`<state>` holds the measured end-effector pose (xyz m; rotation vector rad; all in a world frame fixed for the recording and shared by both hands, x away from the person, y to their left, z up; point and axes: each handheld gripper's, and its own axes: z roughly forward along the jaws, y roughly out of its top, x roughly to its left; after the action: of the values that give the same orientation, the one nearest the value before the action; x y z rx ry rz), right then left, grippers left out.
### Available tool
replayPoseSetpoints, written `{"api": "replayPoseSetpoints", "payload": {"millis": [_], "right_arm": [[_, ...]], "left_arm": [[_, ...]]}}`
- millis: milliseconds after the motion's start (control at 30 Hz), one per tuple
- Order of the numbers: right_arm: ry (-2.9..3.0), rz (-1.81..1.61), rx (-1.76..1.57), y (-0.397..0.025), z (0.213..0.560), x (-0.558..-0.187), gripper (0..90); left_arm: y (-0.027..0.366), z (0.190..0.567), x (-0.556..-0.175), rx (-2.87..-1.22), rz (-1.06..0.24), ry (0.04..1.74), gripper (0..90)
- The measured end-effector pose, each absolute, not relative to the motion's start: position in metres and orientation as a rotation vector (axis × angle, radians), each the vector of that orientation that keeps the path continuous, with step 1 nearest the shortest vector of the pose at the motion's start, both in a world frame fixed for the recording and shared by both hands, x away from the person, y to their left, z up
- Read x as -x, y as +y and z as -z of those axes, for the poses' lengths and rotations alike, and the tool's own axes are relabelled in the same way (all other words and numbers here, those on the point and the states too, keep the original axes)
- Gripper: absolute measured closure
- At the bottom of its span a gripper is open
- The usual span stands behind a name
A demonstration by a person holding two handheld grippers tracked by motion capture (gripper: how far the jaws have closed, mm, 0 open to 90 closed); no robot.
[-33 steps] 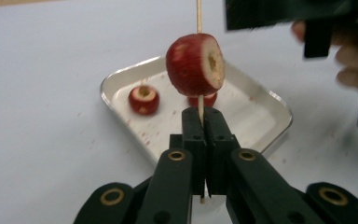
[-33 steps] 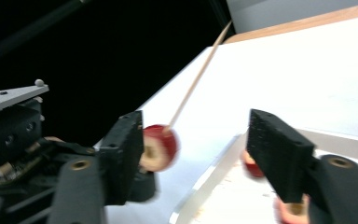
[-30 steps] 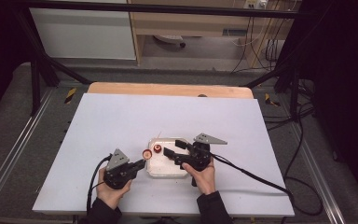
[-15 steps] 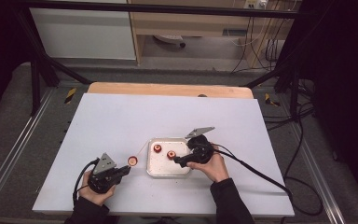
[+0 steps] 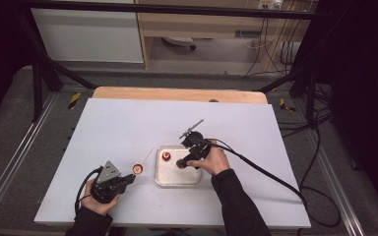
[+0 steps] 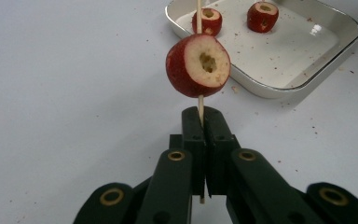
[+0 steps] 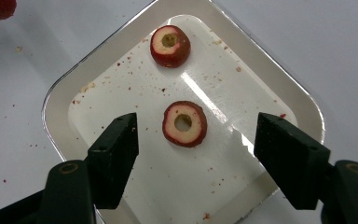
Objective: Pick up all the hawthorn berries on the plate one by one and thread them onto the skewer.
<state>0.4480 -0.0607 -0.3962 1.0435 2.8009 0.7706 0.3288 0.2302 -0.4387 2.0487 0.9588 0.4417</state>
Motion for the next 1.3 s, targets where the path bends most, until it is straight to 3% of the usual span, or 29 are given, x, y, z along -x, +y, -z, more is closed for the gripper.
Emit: {"api": "replayPoseSetpoints", "payload": {"millis": [767, 1300], "right_arm": [[2.894, -0.629, -1.123, -0.038, 0.412, -0.463, 60.3], [2.824, -0.827, -1.148, -0.052, 0.388, -0.453, 62.1]], "left_arm": [[0.230, 0.440, -0.330, -2.061, -0.444, 0.975, 88.1], [0.229, 0.439, -0.329, -2.059, -0.453, 0.969, 88.1]]}}
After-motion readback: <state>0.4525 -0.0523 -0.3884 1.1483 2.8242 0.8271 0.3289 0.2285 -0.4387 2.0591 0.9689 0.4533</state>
